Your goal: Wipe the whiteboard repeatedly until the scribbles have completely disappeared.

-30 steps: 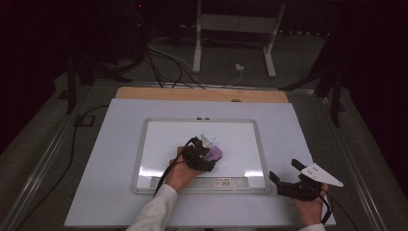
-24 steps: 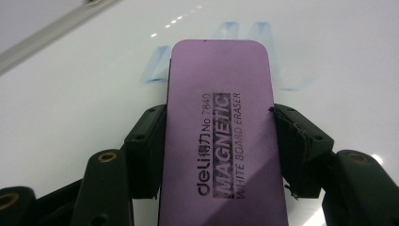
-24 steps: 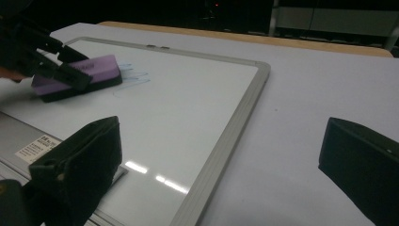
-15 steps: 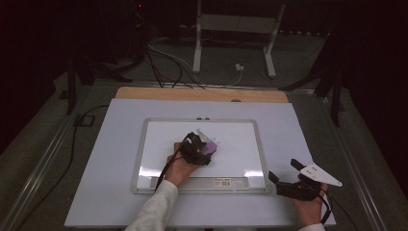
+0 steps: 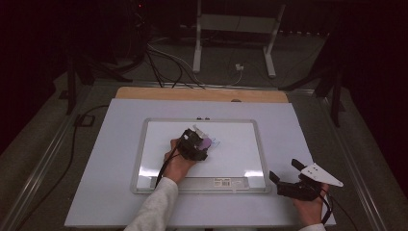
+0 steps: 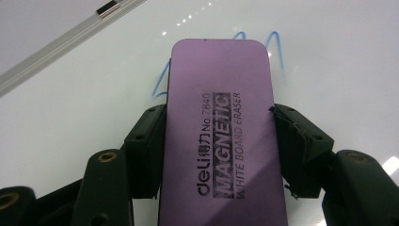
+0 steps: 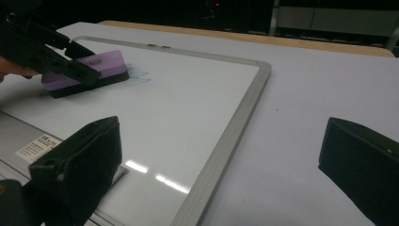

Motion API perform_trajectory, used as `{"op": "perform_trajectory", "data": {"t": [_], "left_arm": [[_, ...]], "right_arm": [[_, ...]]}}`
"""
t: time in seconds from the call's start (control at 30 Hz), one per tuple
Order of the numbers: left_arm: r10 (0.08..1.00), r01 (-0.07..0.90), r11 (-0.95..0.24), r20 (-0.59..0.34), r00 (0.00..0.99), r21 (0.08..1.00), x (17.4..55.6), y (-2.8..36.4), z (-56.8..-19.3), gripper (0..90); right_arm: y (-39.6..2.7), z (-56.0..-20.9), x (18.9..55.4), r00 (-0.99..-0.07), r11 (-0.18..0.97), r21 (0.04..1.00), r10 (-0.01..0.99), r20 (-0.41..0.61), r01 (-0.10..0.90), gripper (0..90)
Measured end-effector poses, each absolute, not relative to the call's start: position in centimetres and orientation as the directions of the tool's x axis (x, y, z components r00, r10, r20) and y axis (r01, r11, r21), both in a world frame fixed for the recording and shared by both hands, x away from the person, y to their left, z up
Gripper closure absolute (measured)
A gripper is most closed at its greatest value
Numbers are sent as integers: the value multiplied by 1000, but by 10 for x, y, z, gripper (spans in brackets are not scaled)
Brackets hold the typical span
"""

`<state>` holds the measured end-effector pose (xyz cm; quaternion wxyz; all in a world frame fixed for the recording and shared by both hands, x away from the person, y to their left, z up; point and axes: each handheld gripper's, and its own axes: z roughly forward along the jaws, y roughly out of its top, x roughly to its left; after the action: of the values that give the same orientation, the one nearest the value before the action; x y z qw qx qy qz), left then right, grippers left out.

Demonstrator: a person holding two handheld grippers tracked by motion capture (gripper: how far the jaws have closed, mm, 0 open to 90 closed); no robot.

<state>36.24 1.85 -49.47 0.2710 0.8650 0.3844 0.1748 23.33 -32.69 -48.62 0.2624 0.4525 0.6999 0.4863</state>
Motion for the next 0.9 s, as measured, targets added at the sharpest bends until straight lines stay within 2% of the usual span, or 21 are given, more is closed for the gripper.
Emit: {"op": "perform_trajectory", "data": {"t": [0.17,0.27,0.53,0.9], "left_arm": [[681,501,-608,80,728,616,348,0,-495,418],[681,506,-605,70,729,615,350,-1,-495,418],[777,587,-536,82,624,607,374,25,-496,419],[865,661,-456,121,488,595,394,59,-495,418]], "right_arm": [[-326,-486,233,-454,118,918,888,73,379,1],[-326,-486,233,-453,117,918,889,73,378,1],[-329,-486,233,-450,113,919,890,75,377,1],[-329,-486,233,-448,110,919,891,78,378,1]]}}
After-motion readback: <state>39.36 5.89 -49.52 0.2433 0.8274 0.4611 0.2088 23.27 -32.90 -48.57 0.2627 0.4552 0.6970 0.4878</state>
